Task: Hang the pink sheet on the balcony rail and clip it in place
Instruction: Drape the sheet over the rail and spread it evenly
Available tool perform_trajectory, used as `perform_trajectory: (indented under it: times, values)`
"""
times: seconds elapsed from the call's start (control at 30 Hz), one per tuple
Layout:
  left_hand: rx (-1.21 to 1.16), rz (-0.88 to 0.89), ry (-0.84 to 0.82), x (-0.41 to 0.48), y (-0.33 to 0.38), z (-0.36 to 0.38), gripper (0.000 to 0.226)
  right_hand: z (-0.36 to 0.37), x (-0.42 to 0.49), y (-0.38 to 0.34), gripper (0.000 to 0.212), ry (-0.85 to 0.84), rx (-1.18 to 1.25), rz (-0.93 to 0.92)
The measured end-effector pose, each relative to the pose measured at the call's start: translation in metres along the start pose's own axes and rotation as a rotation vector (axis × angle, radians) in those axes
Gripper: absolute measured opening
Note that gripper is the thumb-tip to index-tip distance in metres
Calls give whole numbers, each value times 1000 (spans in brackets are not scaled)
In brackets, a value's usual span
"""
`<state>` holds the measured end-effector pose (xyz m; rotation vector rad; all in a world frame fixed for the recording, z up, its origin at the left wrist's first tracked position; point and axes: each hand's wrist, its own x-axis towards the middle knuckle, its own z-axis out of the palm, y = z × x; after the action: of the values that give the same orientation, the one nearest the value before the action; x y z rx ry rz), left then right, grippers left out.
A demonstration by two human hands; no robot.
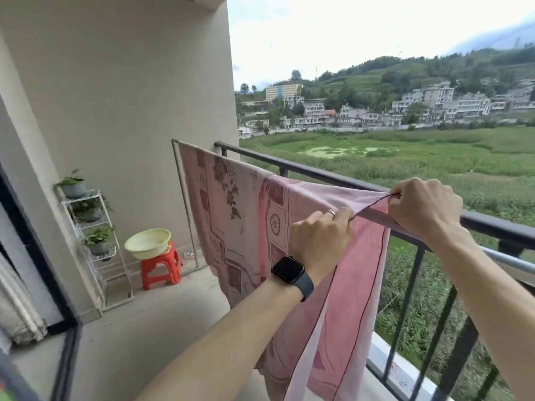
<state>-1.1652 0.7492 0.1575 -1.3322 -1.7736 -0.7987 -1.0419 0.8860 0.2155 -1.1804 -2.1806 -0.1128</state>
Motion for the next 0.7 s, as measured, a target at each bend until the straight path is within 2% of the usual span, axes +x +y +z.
perform_trajectory:
  times: [0.23, 0.4, 0.57, 0.7]
  values:
    - [-83, 28, -53, -46, 62, -38, 9, -44, -61, 34, 18, 36, -68, -24]
    - [-86, -18, -115, -80, 70, -55, 17, -55, -96, 46, 25, 24, -106, -26]
    - [-121, -53, -110, -67, 73, -79, 15, -72, -98, 37, 22, 30, -85, -12]
    - [-174, -35, -111, -48, 88, -89, 13, -82, -90, 44, 29, 30, -79, 47]
